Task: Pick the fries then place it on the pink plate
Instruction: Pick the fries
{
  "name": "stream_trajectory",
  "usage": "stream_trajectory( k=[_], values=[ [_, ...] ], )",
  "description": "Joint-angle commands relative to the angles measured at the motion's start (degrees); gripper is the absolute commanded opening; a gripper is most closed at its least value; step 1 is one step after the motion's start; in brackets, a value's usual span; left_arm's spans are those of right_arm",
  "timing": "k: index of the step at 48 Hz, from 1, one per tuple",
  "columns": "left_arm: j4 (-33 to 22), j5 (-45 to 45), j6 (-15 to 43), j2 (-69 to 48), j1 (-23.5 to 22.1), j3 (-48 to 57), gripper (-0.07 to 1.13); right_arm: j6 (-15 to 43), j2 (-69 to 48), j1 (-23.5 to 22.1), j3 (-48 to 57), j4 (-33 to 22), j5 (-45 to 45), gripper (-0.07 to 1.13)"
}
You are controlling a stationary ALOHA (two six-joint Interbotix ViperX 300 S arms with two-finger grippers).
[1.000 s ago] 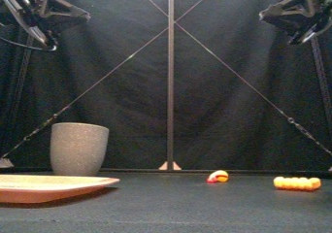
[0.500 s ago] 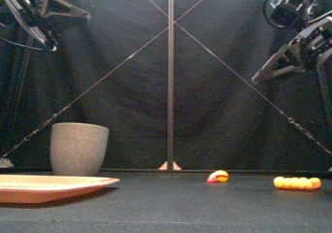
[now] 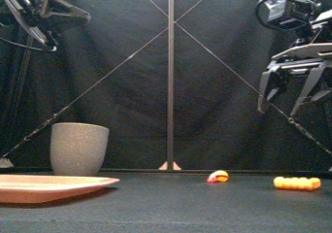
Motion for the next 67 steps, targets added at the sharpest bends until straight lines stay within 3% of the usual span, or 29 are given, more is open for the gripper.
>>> stream_trajectory(
  k=[1,20,33,43,54,61,67],
  values=[
    [0.0,-0.4,0.0,0.4,0.4,-1.3,0.0,0.1,2.2,0.2,-2.5,0.5,-0.1,1.06],
    [0.0,-0.4,0.0,0.4,3.1,-0.3,0.0,-2.7,16.6,2.7,-8.5,11.2,4.8,1.06],
    [-0.1,-0.4,-0.1,0.4,3.9,0.8,0.0,-11.6,21.2,3.2,-10.6,16.5,7.9,1.06],
    [-0.5,-0.4,-0.2,0.4,3.9,1.2,0.0,-17.9,24.6,2.7,-12.0,17.5,8.5,1.06],
    [-1.4,-0.4,-0.1,0.4,3.9,1.8,0.0,-18.3,28.3,2.4,-13.1,17.9,8.3,1.06],
    [-1.5,-0.4,-0.1,0.4,3.9,1.8,0.0,-18.4,30.0,2.0,-13.2,18.8,8.0,1.0],
    [-1.5,-0.5,-0.1,0.4,3.9,1.8,0.0,-18.4,30.4,1.8,-13.2,20.1,7.4,0.87]
  ],
)
